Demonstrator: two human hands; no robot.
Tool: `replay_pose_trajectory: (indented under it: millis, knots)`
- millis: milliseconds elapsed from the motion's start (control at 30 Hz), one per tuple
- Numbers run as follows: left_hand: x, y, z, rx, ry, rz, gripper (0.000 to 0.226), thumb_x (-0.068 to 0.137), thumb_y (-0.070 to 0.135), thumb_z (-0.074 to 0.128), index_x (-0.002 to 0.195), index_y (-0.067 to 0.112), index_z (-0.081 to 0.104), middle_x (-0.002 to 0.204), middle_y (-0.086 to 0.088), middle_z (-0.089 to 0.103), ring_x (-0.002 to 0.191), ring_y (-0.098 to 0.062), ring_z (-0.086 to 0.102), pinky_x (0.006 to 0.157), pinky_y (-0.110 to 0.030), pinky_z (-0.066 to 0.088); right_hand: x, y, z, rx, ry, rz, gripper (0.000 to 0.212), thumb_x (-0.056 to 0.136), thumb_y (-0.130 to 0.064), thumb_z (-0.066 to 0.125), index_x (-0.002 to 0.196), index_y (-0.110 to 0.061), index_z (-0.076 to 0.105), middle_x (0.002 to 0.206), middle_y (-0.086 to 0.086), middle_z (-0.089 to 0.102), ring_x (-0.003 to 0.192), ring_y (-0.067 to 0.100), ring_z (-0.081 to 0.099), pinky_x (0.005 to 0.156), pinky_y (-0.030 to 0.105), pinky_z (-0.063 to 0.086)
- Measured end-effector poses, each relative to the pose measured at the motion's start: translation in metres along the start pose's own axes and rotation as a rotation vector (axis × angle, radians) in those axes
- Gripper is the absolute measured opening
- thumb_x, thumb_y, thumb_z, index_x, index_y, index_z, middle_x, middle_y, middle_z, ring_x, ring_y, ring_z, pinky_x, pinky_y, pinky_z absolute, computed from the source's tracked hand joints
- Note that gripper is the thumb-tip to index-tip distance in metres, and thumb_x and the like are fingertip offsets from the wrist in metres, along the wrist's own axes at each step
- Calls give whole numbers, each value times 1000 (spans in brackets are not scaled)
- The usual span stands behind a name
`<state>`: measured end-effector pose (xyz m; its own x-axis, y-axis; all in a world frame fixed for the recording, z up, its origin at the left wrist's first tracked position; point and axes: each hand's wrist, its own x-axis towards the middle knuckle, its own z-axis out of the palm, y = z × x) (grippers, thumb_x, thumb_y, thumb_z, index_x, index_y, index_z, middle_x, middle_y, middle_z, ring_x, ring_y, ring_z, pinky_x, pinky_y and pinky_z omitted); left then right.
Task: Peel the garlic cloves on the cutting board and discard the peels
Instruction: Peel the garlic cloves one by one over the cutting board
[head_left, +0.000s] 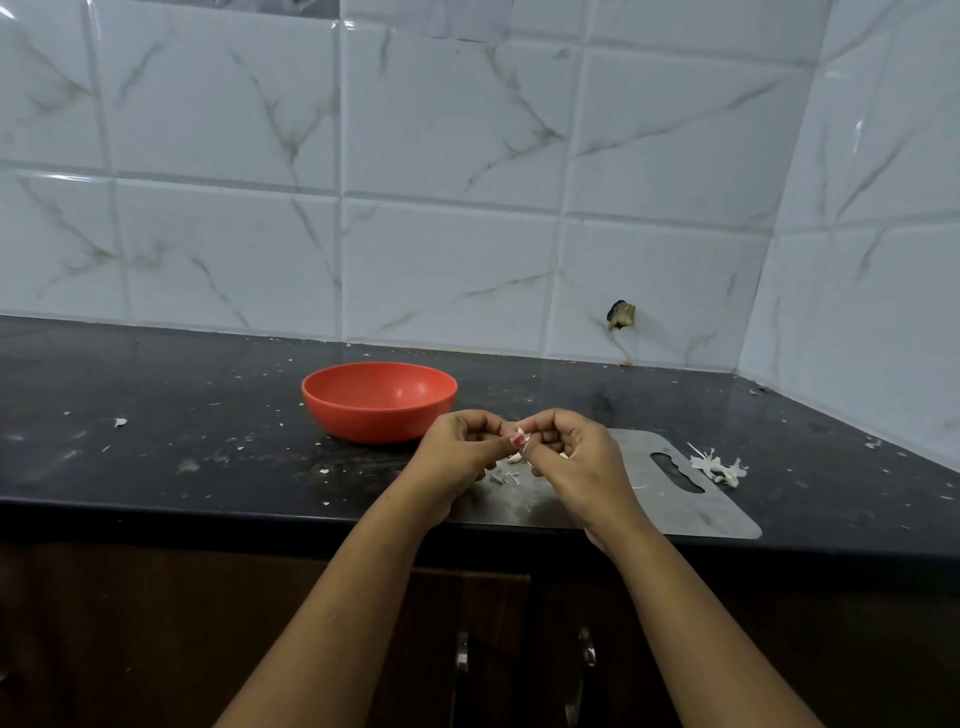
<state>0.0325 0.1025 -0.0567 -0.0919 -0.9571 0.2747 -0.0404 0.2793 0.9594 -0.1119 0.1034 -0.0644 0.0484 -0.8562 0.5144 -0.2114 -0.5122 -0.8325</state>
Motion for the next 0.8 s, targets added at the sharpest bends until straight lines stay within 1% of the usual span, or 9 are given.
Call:
replay_pose_trajectory:
  millis: [133, 267, 367, 467, 533, 633, 700, 800]
  knots:
    - [0, 0, -1, -18, 15, 5, 3, 85, 10, 70, 85, 7, 68, 71, -4, 60, 51, -3, 45, 47, -12, 36, 1, 1, 0, -11, 12, -18, 4, 84, -14, 72, 84, -18, 72, 77, 0, 70, 72, 8, 63, 66, 25, 54]
    - [0, -1, 0, -52, 21, 8, 5, 87, 8, 67, 82, 8, 69, 69, -4, 59, 52, -4, 42, 46, -12, 34, 3, 3, 0, -51, 25, -43, 9, 83, -11, 73, 82, -19, 69, 77, -2, 70, 74, 9, 64, 68, 30, 56]
    - [0, -1, 1, -46, 25, 0, 9, 87, 8, 66, 79, 11, 68, 68, -2, 59, 53, -4, 42, 47, -13, 34, 2, 2, 2, -58, 34, -31, 9, 82, -11, 75, 83, -17, 69, 77, 0, 71, 72, 6, 66, 65, 23, 54]
    - [0, -2, 1, -34, 76, -3, 8, 87, 9, 67, 79, 12, 68, 68, -1, 61, 57, -6, 44, 46, -13, 36, 1, 1, 1, -50, 49, -1, 7, 80, -12, 77, 82, -14, 71, 74, 0, 71, 68, 4, 66, 62, 18, 50]
    - [0, -2, 2, -27, 100, -4, 6, 87, 10, 67, 82, 11, 68, 69, -1, 61, 57, -7, 46, 46, -13, 36, 1, 0, 0, -19, 38, 34, 4, 81, -14, 76, 81, -14, 72, 70, -1, 71, 66, 7, 65, 62, 20, 51]
    - [-1, -1, 1, -20, 77, 4, 8, 87, 12, 68, 80, 14, 68, 68, 2, 63, 58, -7, 49, 46, -13, 38, 2, 0, -1, 36, 26, 62, 4, 82, -15, 75, 81, -15, 72, 67, -2, 70, 65, 7, 64, 62, 21, 49]
    - [-1, 0, 1, -12, 59, 0, 8, 88, 14, 67, 80, 15, 68, 67, 4, 65, 58, -6, 50, 47, -12, 38, 1, -1, -1, 46, 17, 58, 5, 82, -17, 75, 80, -15, 71, 67, -3, 69, 65, 6, 63, 61, 21, 49]
    - [-1, 1, 0, -12, 29, -12, 7, 89, 17, 66, 86, 12, 69, 68, 6, 67, 58, -4, 50, 48, -12, 38, 1, -2, -2, 48, -5, 34, 8, 84, -19, 73, 79, -17, 68, 69, -3, 68, 66, 6, 61, 60, 21, 49]
